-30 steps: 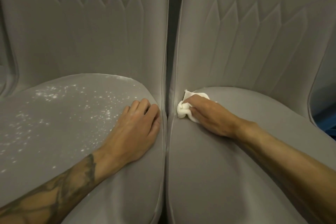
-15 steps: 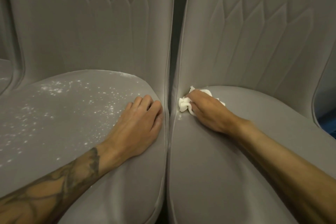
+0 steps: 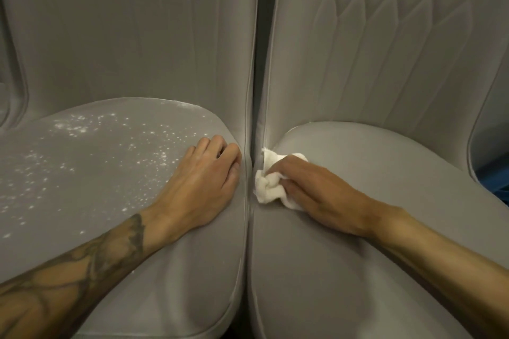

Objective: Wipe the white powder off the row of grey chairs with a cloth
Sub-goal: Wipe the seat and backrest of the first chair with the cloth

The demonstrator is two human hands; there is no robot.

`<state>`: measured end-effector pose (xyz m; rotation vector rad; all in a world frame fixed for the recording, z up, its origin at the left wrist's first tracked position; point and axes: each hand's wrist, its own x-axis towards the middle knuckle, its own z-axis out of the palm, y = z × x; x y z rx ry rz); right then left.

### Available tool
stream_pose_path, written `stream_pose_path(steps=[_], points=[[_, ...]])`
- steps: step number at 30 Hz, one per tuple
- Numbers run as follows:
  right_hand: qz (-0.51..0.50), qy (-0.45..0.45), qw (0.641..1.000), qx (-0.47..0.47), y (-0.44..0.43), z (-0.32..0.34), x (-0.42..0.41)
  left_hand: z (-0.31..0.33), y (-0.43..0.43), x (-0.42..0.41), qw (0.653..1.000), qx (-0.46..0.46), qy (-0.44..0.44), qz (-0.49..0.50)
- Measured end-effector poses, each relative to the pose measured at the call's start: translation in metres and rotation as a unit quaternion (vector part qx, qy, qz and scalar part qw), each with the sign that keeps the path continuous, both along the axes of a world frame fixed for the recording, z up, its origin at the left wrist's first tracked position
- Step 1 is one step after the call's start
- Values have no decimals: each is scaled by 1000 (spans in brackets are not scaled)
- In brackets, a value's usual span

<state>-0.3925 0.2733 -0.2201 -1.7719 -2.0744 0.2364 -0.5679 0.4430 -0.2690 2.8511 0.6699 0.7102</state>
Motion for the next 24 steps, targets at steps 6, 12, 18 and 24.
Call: stream_pose_path(steps=[6,12,18,24], points=[[2,7,1000,30,5,-12,-26,0,0,-1,1000,-20,8,-3],[-108,-1,991,75,7,-2,33,0,1,-2,999,-32,0,-7],[11,-47,997,58,-6,-23,-16,1,1,-1,999,-39,6,-8],[-10,98,995,17,-4,1,-20,2,2,-2,999,-44,14,-8]])
